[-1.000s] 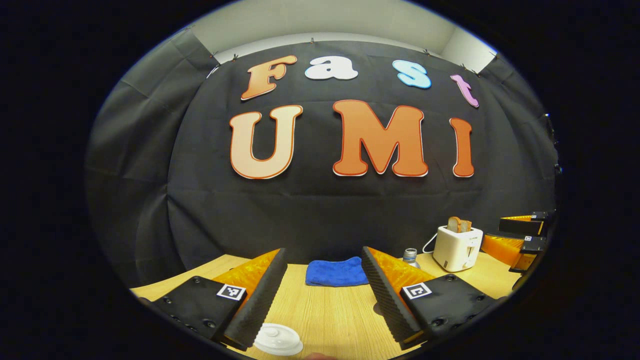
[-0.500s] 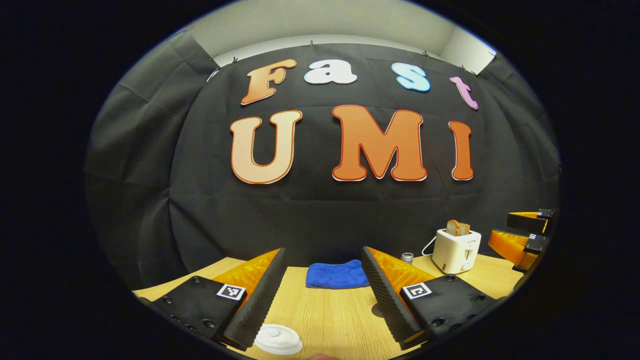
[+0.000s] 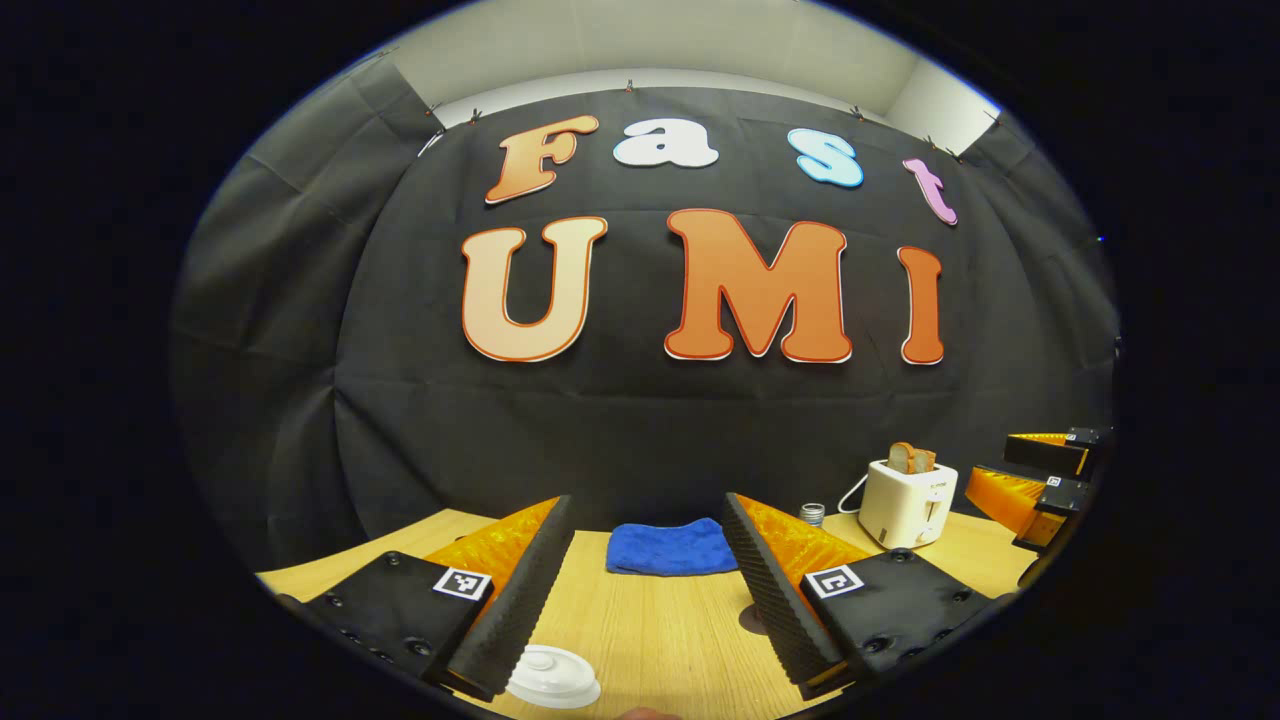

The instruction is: Open the teacup lid with one hand, grasp the water bottle and pour water into the teacup with the other hand; after pouring, place the water bottle on the coaster and then close the teacup lid.

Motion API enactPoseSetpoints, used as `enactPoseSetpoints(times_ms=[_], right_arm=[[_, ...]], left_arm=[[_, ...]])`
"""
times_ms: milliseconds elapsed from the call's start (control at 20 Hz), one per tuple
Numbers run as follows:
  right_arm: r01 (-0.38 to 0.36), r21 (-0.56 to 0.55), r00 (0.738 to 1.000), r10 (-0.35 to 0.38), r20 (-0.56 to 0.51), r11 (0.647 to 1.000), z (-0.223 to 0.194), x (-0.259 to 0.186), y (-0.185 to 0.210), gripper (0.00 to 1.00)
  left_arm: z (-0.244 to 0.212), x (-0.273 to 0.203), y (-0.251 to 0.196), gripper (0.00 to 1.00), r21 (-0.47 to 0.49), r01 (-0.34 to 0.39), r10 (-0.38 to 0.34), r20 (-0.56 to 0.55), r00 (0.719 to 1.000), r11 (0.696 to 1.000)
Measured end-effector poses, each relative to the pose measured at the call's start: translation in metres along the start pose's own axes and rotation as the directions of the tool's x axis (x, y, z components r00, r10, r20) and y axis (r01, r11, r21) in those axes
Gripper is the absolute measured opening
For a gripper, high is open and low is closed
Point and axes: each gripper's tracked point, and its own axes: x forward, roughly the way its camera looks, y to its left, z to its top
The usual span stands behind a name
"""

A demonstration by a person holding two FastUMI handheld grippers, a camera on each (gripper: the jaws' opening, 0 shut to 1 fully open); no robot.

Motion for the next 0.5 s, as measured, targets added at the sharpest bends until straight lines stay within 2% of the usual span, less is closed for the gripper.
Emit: enactPoseSetpoints(times_ms=[100,150,250,300,350,500], right_arm=[[-0.002,-0.001,1.000,0.002,-0.006,1.000,-0.0035,0.0008,0.0026,1.00],[-0.005,0.000,1.000,0.005,-0.009,1.000,-0.0045,0.0005,0.0026,0.97],[-0.008,0.003,1.000,0.008,-0.008,1.000,-0.0033,0.0010,0.0031,0.97],[-0.009,0.007,1.000,0.009,-0.002,1.000,-0.0014,0.0006,0.0031,1.00],[-0.014,0.009,1.000,0.014,0.001,1.000,-0.0002,0.0012,0.0042,0.97],[-0.022,0.011,1.000,0.022,-0.001,1.000,-0.0002,0.0019,0.0072,0.97]], left_arm=[[-0.0033,0.0009,0.0022,1.00,0.007,-0.006,0.007,-0.007,1.000,1.000],[-0.0046,0.0010,0.0023,1.00,0.008,-0.008,0.008,-0.010,1.000,1.000],[-0.0026,0.0002,0.0028,1.00,0.008,-0.011,0.012,-0.006,1.000,1.000],[-0.0013,-0.0006,0.0037,1.00,0.008,-0.014,0.014,-0.003,1.000,1.000],[-0.0023,-0.0007,0.0041,1.00,0.009,-0.015,0.015,-0.003,1.000,1.000],[-0.0030,-0.0012,0.0048,1.00,0.009,-0.019,0.019,-0.005,1.000,1.000]])
